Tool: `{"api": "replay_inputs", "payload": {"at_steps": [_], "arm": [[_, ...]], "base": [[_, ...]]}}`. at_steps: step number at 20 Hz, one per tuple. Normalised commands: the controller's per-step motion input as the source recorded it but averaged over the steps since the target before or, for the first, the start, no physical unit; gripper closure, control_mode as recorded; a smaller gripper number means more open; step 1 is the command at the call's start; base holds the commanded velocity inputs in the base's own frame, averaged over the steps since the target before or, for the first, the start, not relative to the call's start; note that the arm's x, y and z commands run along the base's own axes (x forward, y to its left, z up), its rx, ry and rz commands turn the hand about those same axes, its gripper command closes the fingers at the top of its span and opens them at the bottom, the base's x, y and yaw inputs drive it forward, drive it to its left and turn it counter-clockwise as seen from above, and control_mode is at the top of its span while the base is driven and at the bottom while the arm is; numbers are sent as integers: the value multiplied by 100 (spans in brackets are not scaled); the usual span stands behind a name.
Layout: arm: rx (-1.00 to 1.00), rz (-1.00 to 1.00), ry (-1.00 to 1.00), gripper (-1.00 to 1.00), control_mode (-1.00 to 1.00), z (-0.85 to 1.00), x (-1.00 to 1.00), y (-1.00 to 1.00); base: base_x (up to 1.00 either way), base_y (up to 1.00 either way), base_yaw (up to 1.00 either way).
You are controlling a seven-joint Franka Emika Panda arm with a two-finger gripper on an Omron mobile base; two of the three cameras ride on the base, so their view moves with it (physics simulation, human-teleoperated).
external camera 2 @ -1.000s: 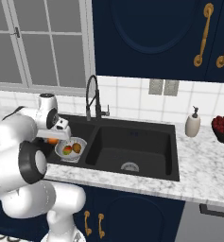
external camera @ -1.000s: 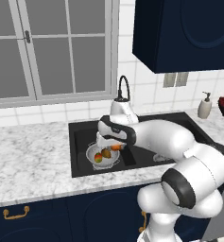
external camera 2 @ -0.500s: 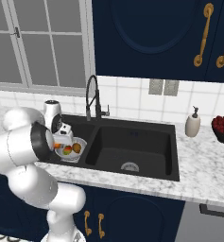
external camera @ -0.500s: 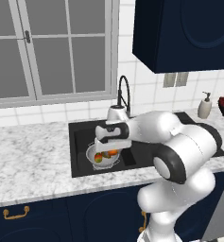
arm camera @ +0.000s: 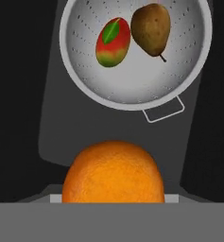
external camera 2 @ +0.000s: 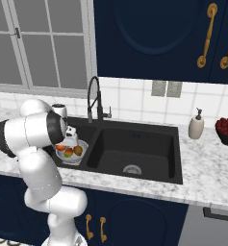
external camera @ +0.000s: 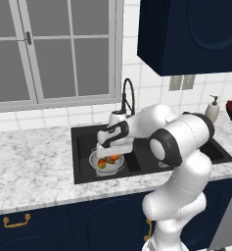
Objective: Put the colander in the sink, put the tangerine, pear, mango in the colander, and turn on the sink faucet and pour water over the colander.
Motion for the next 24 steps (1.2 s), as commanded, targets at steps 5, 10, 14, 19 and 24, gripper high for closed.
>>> {"api": "replay_inputs", "payload": {"at_steps": [5, 10, 14, 19, 24], "arm": [[0, 0, 0, 100, -100, -37, 45, 13], [0, 0, 5, 100, -100, -18, 33, 19], [0, 0, 0, 100, -100, -24, 24, 1], [0, 0, 0, 100, -100, -27, 28, 0], [0, 0, 0, 100, -100, -32, 24, 0]], "base": [[0, 0, 0], [0, 0, 0], [0, 0, 0], [0, 0, 0], [0, 0, 0]]}}
